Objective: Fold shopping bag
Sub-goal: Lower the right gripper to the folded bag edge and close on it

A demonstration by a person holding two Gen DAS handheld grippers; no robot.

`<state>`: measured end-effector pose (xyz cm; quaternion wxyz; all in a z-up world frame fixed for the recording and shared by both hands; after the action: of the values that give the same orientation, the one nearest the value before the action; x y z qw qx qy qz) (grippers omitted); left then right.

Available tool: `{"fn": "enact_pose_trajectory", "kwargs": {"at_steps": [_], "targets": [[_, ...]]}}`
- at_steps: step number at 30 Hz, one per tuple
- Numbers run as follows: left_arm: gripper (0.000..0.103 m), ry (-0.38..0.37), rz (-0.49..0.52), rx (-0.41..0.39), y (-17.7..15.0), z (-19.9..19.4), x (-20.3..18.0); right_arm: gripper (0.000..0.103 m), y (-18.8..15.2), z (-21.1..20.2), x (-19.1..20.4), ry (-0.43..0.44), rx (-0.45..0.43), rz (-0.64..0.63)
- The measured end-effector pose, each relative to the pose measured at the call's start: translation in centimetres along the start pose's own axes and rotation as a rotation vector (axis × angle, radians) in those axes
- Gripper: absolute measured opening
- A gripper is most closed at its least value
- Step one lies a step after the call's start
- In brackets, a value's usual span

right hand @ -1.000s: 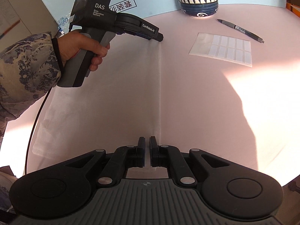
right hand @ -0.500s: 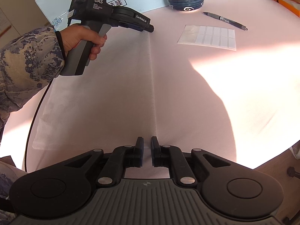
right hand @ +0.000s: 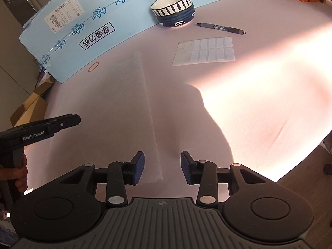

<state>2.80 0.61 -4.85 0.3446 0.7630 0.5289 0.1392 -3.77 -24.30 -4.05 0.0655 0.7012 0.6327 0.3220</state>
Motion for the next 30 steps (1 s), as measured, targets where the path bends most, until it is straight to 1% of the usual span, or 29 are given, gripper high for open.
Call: {"fn": "enact_pose_trajectory", "kwargs": {"at_steps": [3, 5, 9, 10, 11, 13, 14, 16, 19, 21, 23, 26, 29, 30], "targets": [[0.024, 0.033, -0.045, 0.038, -2.0, -0.6, 0.7, 0.036, 0.1, 0.8, 0.6, -0.012, 0.006, -0.019], [0.024, 0.030, -0.047, 0.047, -2.7, -0.8, 0.7, 0.036, -0.1, 1.2, 1.1, -0.039, 0.009, -0.042], [0.026, 0.018, -0.045, 0.047, -3.7, -1.1, 0.5, 0.035, 0.0, 1.7, 1.2, -0.057, 0.003, -0.050], [0.026, 0.019, -0.031, 0.045, -3.8, -1.1, 0.4, 0.032, 0.0, 1.8, 1.2, -0.062, 0.002, -0.056], [0.026, 0.019, -0.018, 0.043, -4.0, -1.2, 0.3, 0.025, -0.2, 1.8, 1.4, -0.087, -0.005, -0.083], [0.026, 0.017, 0.002, 0.042, -4.1, -1.2, 0.2, 0.021, -0.5, 1.8, 1.4, -0.111, -0.022, -0.094], [0.027, 0.014, 0.004, 0.043, -4.1, -1.2, 0.2, 0.019, -0.6, 1.7, 1.3, -0.109, -0.027, -0.087], [0.029, 0.003, 0.009, 0.045, -4.1, -1.2, 0.2, 0.019, -0.8, 1.6, 1.0, -0.105, -0.039, -0.069], [0.036, -0.012, 0.020, 0.048, -4.1, -1.2, 0.1, 0.018, -1.0, 1.4, 1.4, -0.099, -0.041, -0.078], [0.044, -0.020, 0.032, 0.051, -4.1, -1.1, -0.2, 0.018, -1.3, 1.4, 1.8, -0.090, -0.032, -0.090], [0.048, -0.023, 0.051, 0.051, -4.1, -1.1, -0.6, 0.015, -1.2, 1.6, 1.8, -0.093, -0.027, -0.090], [0.053, -0.020, 0.082, 0.053, -4.2, -0.9, -1.1, 0.009, -1.0, 1.9, 1.2, -0.090, -0.017, -0.070], [0.055, -0.020, 0.087, 0.051, -4.2, -0.9, -1.2, 0.009, -1.0, 1.9, 0.8, -0.069, -0.011, -0.057], [0.056, -0.021, 0.083, 0.050, -4.2, -0.9, -1.1, 0.009, -1.0, 1.9, 0.8, -0.065, -0.008, -0.072]]}}
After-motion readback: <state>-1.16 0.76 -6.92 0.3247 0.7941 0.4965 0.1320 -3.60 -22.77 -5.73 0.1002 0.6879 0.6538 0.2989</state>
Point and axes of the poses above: each gripper's, at about its wrist camera, not at the fingertips, and z roughly the way its jaws point, x to its left, y to its top, the point moved 1 cm from there along z, roughly the way its jaws point, and after that the axes turned 2 degrees about z, right-handed, at the moved point
